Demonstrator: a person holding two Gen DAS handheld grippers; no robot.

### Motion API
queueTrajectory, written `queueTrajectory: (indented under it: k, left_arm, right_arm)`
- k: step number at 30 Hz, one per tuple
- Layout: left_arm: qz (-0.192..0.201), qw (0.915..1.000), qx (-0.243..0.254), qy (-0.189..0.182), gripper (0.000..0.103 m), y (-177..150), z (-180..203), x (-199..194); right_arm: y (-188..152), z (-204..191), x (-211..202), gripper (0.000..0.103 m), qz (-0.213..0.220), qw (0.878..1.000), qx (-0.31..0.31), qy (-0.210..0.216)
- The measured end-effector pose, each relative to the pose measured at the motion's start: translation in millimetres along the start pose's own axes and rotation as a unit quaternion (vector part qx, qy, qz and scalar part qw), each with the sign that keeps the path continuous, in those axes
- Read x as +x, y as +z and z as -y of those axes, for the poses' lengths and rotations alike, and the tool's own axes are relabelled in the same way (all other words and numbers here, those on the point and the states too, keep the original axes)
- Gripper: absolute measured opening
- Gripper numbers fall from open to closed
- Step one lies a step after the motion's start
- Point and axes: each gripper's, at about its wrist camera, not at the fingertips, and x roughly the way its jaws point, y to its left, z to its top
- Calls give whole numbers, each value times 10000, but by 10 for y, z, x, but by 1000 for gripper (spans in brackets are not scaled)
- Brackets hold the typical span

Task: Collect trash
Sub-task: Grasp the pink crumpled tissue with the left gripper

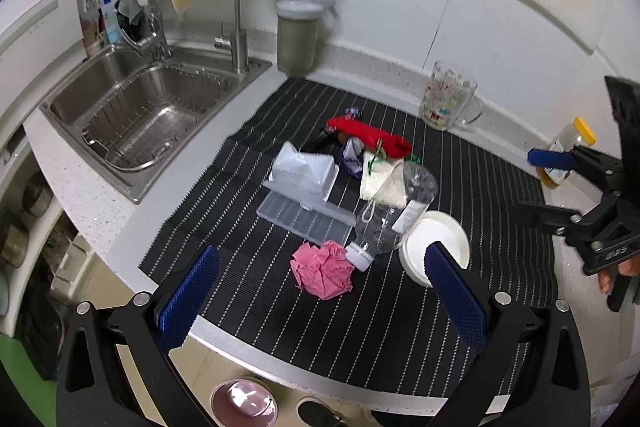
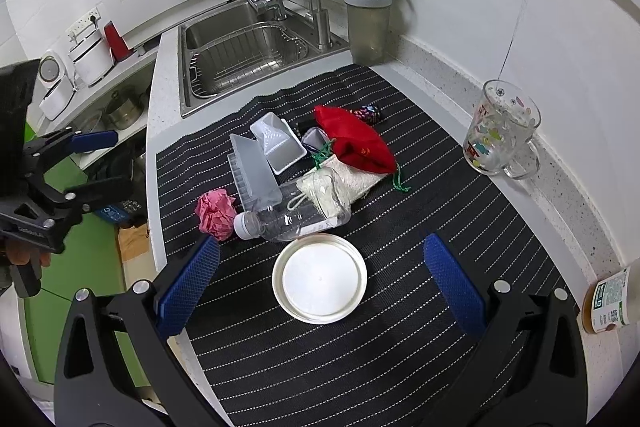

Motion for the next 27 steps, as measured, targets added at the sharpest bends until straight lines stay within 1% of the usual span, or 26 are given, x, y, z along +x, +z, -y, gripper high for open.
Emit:
queueTrajectory:
  k: [6,11,15,16,17,18,19,21,22,27]
  left_arm:
    - [-535,9985,90,-38,98,-129,-32,525]
    - [-990,9951,-6,-70,98,-225,-85,942]
    - [-1177,9929,-21,-147,98,-290,-105,1134]
    - [-1199,9927,-34,-156,96,-300,-118,1155]
    - [-1230,9922,-70,-205,84,-313,-130,1192]
    - [-1276,9915,-85,-218,75,-324,-140,1212]
    - [-1305,9912,-79,-185,70,-335,-146,1230]
    - [-1264,9915,-116,-301,62,-339,-159,1233]
    - [-1265,9913,-130,-336,50,-333,-169,1227]
    - [-1194,9922,-101,-329,42,-303,-198,1170]
  right_arm:
    - [-48,77,93,100,-138,9999,61,5]
    - [-73,166,183,100,-270,9996,125,-6]
    - [-70,225,237,100,-328,9993,189,-19]
    - [-71,236,256,100,-348,9992,196,-20]
    - [-74,244,275,100,-370,9991,199,-20]
    - [-78,251,294,100,-394,9990,202,-15]
    - [-79,254,311,100,-417,9989,205,-12]
    - [-87,255,352,100,-462,9987,211,-4]
    - [-93,251,363,100,-479,9986,211,-2]
    - [-108,214,430,100,-556,9983,187,11]
